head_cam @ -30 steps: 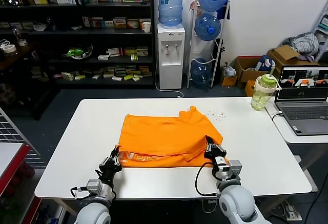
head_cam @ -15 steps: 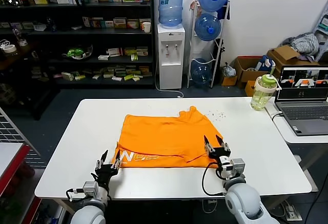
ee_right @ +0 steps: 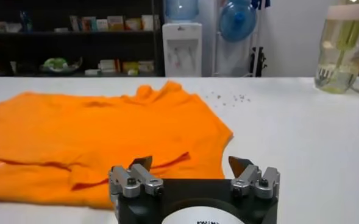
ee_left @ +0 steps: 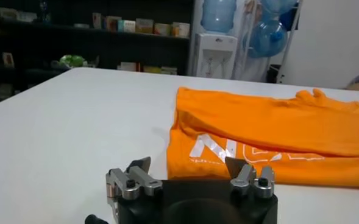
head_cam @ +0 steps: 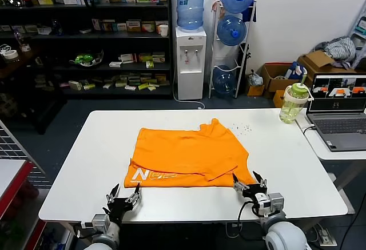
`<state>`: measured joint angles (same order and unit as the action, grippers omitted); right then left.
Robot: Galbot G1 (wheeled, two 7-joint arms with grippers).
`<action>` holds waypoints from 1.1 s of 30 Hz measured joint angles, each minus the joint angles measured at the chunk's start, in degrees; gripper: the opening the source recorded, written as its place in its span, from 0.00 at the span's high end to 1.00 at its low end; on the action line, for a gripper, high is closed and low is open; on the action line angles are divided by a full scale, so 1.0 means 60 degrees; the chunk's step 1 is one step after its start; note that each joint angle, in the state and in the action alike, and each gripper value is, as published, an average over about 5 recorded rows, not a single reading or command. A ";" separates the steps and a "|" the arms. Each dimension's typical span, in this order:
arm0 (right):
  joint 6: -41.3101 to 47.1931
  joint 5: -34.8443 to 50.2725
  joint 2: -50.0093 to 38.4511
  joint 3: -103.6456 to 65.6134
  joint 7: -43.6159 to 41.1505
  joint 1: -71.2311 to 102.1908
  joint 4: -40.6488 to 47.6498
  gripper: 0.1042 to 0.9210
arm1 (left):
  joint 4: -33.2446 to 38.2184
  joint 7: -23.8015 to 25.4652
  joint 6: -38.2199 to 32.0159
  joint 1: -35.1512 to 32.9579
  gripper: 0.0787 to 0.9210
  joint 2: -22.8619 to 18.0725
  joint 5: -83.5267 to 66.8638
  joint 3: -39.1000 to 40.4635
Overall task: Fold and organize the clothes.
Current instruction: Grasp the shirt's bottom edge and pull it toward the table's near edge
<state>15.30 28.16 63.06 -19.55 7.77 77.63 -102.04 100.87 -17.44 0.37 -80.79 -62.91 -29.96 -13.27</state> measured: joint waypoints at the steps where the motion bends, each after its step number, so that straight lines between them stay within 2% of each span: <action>1: 0.0032 0.0038 -0.0016 -0.0009 -0.0001 0.0025 -0.0001 0.12 | 0.0003 -0.0001 0.0008 0.0008 0.12 -0.0003 -0.0019 -0.0002; 8: 0.0212 0.0266 -0.0051 -0.0032 -0.0004 0.0081 0.0027 0.13 | -0.0049 -0.0054 0.0066 0.0141 0.12 -0.0004 -0.0115 0.0037; 13: 0.0351 0.0413 -0.0065 -0.0021 0.0018 0.0098 0.0024 0.26 | -0.0138 -0.0147 0.0149 0.0266 0.14 -0.0004 -0.0162 0.0126; 16: 0.0418 0.0500 -0.0095 -0.0033 0.0068 0.0129 0.0006 0.37 | -0.0157 -0.0175 0.0179 0.0290 0.21 -0.0004 -0.0181 0.0181; 33: 0.0431 0.0847 -0.0234 -0.0135 0.0329 0.0330 -0.0262 0.94 | -0.0099 -0.0435 0.0212 0.0311 0.79 0.0015 -0.0155 0.0227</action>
<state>17.88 33.24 61.65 -20.36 9.74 79.61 -103.61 100.28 -20.05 1.64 -78.93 -62.82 -30.89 -11.91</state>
